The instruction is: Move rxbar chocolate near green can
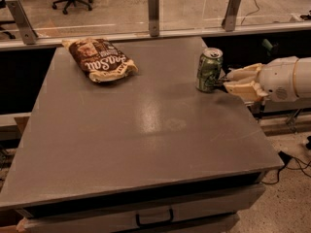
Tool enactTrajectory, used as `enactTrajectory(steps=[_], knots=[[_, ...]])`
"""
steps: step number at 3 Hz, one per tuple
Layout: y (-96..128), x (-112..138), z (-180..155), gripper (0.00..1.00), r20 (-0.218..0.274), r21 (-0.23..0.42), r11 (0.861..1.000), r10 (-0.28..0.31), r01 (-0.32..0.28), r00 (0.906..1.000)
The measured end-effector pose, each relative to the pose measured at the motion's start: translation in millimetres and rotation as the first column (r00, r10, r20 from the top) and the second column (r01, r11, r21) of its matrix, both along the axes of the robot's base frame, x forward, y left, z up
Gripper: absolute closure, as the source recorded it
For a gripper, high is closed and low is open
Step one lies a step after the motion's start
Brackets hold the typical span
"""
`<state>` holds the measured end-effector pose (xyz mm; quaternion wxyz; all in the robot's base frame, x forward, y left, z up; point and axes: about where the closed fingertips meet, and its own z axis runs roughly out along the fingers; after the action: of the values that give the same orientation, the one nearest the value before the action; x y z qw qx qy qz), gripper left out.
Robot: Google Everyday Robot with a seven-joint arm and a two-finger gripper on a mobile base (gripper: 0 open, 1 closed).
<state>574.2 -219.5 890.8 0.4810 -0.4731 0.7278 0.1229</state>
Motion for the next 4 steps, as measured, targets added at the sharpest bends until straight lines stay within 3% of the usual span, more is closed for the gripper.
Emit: enactTrajectory(steps=[1,3,4], knots=[[0,7,-13,0.59,-0.019,0.009,1.000,-0.006,0.006,0.9998],[27,3,-45,0.13,-0.084,0.058,0.998,0.021,-0.016,0.9963],[30,1,-29,0.00,-0.061,0.058,0.998,0.030,-0.026,0.9977]])
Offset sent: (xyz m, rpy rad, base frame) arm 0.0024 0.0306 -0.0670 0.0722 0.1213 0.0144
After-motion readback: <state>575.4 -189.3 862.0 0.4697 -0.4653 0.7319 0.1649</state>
